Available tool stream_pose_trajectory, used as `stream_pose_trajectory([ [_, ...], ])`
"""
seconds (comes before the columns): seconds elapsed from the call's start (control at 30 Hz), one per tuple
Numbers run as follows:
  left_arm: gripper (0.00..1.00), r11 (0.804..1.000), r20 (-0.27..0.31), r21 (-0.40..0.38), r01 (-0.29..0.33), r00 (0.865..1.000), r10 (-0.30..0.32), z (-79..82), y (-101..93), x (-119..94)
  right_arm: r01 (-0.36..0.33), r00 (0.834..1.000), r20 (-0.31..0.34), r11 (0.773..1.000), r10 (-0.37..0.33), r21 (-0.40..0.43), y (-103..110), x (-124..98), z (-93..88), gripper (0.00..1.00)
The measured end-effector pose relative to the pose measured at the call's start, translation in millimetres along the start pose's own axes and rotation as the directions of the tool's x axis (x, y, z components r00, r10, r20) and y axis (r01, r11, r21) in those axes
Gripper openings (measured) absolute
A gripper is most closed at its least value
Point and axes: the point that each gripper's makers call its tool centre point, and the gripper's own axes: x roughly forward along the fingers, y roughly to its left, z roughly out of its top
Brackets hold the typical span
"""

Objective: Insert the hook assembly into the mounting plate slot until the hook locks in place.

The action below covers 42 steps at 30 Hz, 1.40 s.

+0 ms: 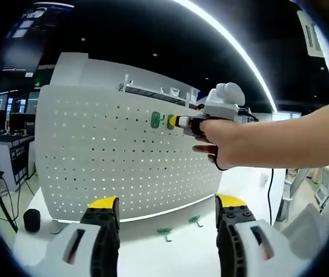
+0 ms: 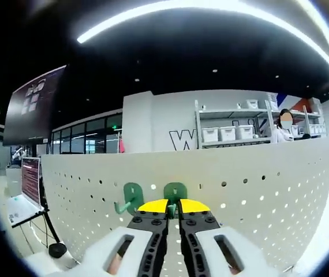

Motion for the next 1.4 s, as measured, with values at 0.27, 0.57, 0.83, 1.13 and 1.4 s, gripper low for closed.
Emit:
stream_pose_trajectory([
  [0.27, 0.68, 1.000, 0.002, -0.009, -0.004, 1.000, 0.004, -1.6, 0.0, 0.3, -0.019, 1.000, -0.011, 1.000, 0.018, -0.017, 0.4, -0.9, 0.4, 0.05],
  [0.57, 0.68, 1.000, 0.008, 0.014, -0.005, 1.000, 0.005, 4.5, 3.8, 1.6, -0.086, 0.995, -0.043, 0.995, 0.088, 0.057, 3.5, -9.4, -5.9, 0.17],
  [0.83, 0.69, 1.000, 0.016, 0.014, -0.002, 1.000, 0.002, 7.1, 2.5, 3.6, -0.145, 0.987, -0.062, 0.988, 0.148, 0.049, 2.5, -16.2, -11.0, 0.34],
  [1.13, 0.69, 1.000, 0.016, 0.011, 0.000, 1.000, -0.001, 6.6, 0.5, 1.5, -0.186, 0.980, -0.060, 0.981, 0.189, 0.050, 3.9, -18.3, -9.7, 0.31],
  [1.4, 0.69, 1.000, 0.015, 0.004, -0.004, 1.000, 0.004, 5.7, 2.3, 1.3, -0.382, 0.924, 0.009, 0.924, 0.382, -0.007, 11.8, -34.9, -2.2, 0.32],
])
